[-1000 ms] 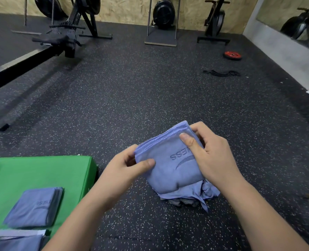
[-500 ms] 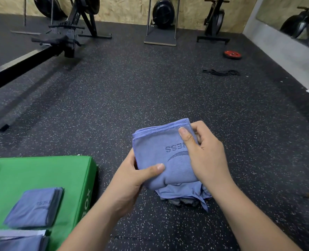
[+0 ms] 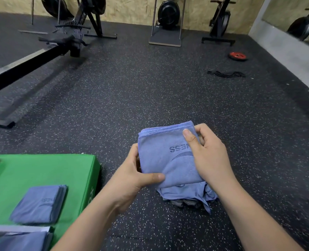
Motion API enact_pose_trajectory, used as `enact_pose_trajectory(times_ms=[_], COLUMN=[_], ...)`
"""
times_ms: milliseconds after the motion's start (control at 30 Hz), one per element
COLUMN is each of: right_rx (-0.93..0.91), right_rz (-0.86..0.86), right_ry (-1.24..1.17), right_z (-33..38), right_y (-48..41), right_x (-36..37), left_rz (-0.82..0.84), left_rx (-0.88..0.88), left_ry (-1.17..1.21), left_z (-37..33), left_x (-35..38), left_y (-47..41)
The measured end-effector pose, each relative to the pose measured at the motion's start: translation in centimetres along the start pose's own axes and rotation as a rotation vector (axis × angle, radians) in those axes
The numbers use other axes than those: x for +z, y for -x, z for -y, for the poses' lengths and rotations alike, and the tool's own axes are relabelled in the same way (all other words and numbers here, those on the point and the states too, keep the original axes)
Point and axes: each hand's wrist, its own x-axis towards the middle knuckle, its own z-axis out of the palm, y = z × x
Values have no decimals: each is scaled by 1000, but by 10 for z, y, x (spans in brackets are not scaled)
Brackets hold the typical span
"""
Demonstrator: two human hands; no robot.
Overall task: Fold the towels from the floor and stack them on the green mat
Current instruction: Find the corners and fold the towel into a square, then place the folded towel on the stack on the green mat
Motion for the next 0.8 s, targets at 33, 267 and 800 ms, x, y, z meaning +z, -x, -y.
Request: enact_pose_trajectory(times_ms=[33,267,800], right_rx=[0,44,201], right_rz=[2,79,836], right_ry=[4,-42,-10], right_z=[0,5,7], right_y=[-1,-3,64], right_x=[2,32,272], left_rz=[-13,-96,-675], left_rx=[3,-16,-235], left_ry=[9,-21,8], left_z=[-1,-20,51], left_x=[-4,-34,-233], left_y=[-1,10,154])
